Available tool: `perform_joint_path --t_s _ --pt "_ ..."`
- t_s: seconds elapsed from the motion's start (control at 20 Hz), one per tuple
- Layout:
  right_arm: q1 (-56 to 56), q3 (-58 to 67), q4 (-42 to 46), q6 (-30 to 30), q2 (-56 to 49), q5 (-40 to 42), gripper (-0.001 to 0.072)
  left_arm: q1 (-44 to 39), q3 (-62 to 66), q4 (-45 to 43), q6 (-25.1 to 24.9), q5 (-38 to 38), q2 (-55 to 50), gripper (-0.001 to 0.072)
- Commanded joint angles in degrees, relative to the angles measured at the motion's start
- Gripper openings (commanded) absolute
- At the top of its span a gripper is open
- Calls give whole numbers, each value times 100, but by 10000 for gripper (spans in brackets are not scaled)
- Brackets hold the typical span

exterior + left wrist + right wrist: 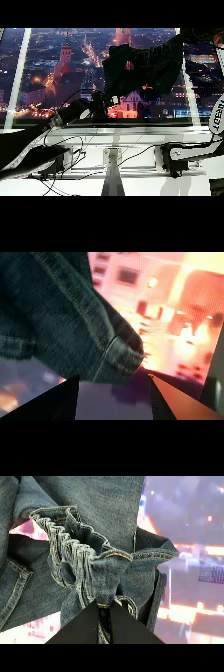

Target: Fold the clothes and pants, and hang the long-sleeved shirts on hangers.

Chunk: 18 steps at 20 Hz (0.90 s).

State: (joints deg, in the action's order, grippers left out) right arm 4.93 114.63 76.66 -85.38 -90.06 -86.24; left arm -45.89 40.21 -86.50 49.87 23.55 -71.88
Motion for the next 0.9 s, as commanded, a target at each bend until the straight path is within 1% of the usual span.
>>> perform_joint_path --t_s 0.0,0.2,0.35,0.4,0.45,0.5,0.6,0.7,0.85 --pt "4 4 -2 0 0 188 31 -133 15 -153 -149 -232 -155 510" --pt "4 4 0 0 0 234 31 -269 22 -136 -131 -505 -372 502" --pt "4 4 0 -2 0 245 31 -269 50 -133 96 -656 -612 501" --pt "4 4 0 0 0 254 31 -267 109 -136 94 -667 -686 447" --pt "4 4 2 0 0 264 31 -254 197 -133 122 -664 -719 242" --pt "4 7 2 0 0 286 32 -232 313 -140 162 -667 -721 22" --pt "4 7 4 0 0 291 31 -107 651 -138 621 -737 -708 24" --pt "9 7 17 0 0 295 31 201 992 -138 1215 -984 -614 23" --pt "57 7 240 0 0 376 31 1150 1416 -138 2601 -1073 -251 23"
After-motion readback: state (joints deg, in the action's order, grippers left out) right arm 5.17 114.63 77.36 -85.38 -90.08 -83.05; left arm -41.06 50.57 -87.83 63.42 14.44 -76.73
